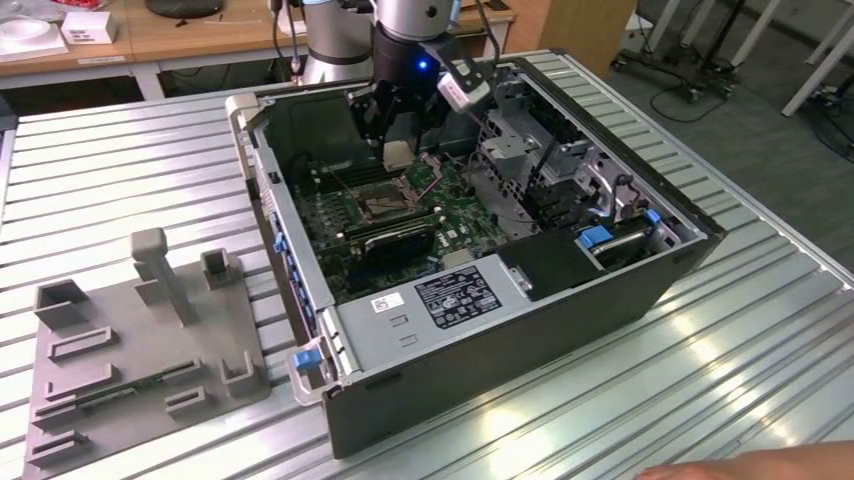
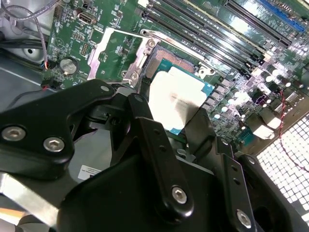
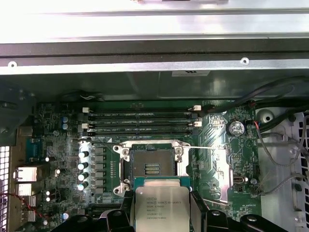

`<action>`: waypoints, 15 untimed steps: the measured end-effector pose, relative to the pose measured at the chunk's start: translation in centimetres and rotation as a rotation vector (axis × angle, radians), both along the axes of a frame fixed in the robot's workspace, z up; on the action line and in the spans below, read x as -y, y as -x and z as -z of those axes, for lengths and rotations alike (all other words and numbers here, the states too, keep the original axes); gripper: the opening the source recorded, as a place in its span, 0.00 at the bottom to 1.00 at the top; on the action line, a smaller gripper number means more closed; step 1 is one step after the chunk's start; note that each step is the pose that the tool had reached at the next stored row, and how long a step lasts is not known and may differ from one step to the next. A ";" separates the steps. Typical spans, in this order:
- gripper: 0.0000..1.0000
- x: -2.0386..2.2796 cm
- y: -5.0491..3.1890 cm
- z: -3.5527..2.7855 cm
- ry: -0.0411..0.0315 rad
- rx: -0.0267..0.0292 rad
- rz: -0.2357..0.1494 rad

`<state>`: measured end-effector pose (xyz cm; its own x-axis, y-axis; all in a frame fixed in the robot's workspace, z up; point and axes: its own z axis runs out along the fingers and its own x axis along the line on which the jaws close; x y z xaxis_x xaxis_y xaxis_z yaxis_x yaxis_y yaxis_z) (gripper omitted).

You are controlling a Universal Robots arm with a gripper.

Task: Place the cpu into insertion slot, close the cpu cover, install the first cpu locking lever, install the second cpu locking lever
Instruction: 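Place the cpu into insertion slot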

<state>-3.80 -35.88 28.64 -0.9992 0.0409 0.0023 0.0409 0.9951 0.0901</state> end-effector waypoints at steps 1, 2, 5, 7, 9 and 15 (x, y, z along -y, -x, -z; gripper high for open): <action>0.54 0.00 0.00 0.00 0.0001 0.0000 0.004; 0.54 0.00 0.00 0.00 0.0000 0.0001 0.010; 0.54 0.00 0.00 0.02 0.0000 0.0001 0.055; 0.54 0.00 0.00 0.03 0.0000 0.0000 0.074; 0.54 0.00 0.00 0.03 0.0001 0.0000 0.094; 0.54 0.00 0.00 0.05 0.0000 0.0000 0.169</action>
